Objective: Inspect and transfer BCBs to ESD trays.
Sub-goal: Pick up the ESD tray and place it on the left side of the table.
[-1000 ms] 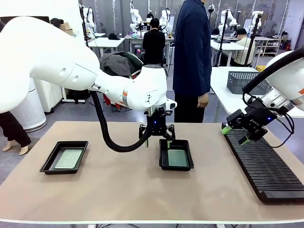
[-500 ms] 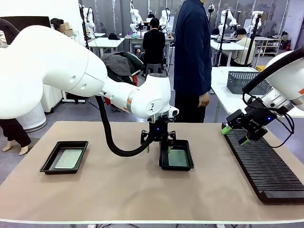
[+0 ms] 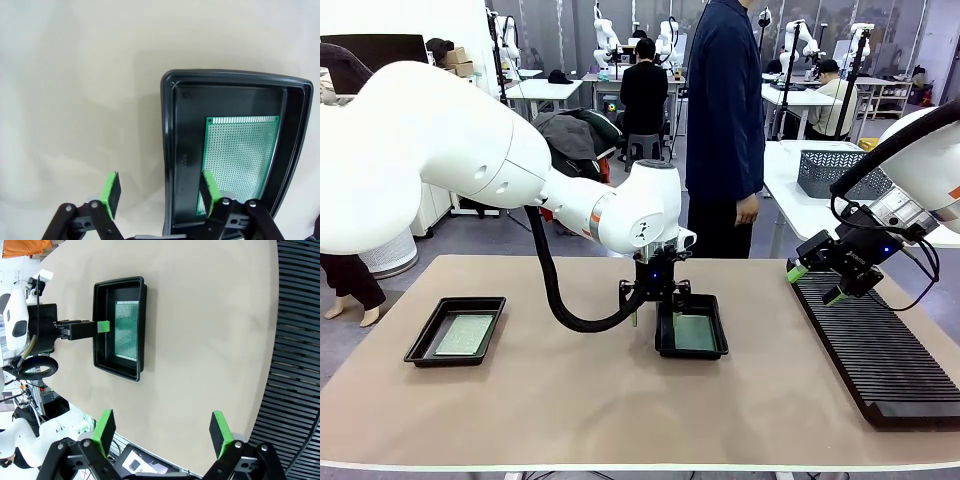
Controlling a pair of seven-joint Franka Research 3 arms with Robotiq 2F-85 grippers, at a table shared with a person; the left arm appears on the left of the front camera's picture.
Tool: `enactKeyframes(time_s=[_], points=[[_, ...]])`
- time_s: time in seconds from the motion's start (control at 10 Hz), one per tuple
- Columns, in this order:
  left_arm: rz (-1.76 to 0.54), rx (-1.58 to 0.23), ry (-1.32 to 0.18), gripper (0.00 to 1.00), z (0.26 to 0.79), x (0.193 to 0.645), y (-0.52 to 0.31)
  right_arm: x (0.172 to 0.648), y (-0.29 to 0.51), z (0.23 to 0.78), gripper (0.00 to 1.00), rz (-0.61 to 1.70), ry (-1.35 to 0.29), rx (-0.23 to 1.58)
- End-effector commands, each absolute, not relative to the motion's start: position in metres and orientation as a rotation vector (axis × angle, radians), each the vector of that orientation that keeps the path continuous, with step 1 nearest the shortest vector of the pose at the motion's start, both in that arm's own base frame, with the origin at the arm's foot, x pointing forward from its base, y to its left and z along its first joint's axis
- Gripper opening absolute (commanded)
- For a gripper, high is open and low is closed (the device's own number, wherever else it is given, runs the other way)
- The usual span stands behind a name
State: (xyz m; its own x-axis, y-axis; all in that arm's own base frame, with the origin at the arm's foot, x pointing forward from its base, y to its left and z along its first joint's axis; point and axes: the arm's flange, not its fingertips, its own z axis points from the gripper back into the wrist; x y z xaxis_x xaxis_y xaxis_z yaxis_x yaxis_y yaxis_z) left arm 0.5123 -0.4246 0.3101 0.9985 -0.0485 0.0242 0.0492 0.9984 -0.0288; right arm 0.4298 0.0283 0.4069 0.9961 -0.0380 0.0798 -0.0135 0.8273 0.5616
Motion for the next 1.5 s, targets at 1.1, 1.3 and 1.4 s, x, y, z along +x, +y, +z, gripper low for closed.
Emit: enactKeyframes(time_s=[1.1,1.3,1.4], points=[[-0.024,-0.021,-0.065,0.24,0.3096,0.5089,-0.4244,0.4297,0.0292,0.4069,1.0,-0.019,-0.088,0.598],[-0.024,-0.025,-0.064,0.14,0.3096,0.5079,-0.4225,0.4297,0.0292,0.4069,1.0,-0.019,-0.088,0.598],[-0.024,-0.026,-0.068,0.11,0.3106,0.5075,-0.4226,0.4297,0.0292,0.4069,1.0,-0.019,-0.088,0.598]])
